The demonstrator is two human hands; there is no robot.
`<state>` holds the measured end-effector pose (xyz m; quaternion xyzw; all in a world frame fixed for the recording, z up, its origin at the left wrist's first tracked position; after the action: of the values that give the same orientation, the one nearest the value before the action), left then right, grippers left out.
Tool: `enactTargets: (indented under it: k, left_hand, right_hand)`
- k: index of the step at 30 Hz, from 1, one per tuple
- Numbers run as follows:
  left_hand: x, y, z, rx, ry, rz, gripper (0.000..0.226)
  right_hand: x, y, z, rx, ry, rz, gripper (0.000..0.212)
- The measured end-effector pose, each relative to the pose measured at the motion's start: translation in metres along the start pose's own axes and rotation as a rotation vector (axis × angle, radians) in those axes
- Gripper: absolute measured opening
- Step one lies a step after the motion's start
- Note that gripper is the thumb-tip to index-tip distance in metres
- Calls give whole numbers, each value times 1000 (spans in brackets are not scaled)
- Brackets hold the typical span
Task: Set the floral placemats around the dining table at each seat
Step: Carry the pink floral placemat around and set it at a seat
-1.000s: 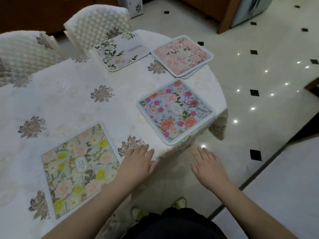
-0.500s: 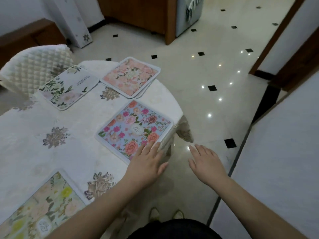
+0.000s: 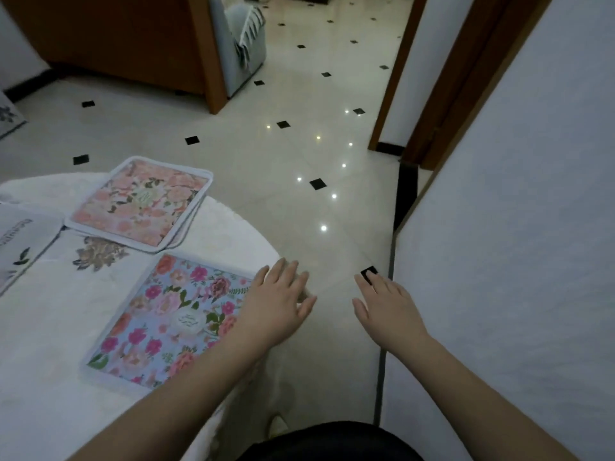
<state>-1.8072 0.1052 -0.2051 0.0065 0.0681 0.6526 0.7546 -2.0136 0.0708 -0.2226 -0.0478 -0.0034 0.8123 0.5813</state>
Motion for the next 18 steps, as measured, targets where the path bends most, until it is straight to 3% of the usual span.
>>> enactTargets:
  k: [5,10,15,18]
  left_hand:
    - [-44,-11,10,35,12,-42,91]
    - [-69,-8,4,-33,-5,-177,76]
    - [-109,-8,-6,-18,73,-132,65]
    - [-139,1,-9,-13,45,-113,76]
  right_hand:
    - [-12,12,11,-2,56,-85,72]
    - [-22,21,6,26,69,-82,61]
    - [-60,40,6,6,79,-120,62]
    - [-87,60,4,0,88,-100,64]
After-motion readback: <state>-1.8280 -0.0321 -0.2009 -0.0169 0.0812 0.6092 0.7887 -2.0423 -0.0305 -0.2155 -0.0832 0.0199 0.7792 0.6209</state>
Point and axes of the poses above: each hand's wrist, its own x-axis away from the middle knuckle, its own z-axis out of the back of the hand, y = z × x, the point moved 3 cm from there along -x, towards the middle knuckle, and after that the axes turned 15 degrees about y, right-handed, at the moved point
